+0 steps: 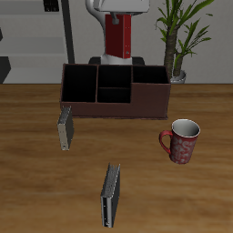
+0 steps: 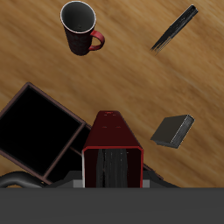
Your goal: Place the red book into the back desk caddy's front compartment
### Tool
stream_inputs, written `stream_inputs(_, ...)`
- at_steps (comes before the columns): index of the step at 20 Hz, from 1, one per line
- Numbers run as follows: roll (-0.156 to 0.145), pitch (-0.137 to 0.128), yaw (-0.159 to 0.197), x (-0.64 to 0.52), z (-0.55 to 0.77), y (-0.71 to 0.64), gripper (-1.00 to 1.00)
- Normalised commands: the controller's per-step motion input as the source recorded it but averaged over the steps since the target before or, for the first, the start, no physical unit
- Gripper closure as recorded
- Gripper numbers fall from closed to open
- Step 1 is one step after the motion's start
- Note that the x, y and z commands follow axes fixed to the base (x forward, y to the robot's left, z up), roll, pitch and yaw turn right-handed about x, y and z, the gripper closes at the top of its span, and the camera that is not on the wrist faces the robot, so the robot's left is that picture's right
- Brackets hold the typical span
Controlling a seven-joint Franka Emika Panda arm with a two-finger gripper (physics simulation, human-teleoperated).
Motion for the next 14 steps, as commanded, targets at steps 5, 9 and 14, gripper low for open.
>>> stream_inputs(5, -0.027, 0.002, 0.156, 0.01, -0.01, -0.11, 1.00)
stream_inputs(9, -0.063, 0.027, 0.111, 0.04, 0.01, -0.17, 1.00)
stream_inputs(14, 0.018, 0.002, 0.137, 0.03, 0.00, 0.15, 1.00)
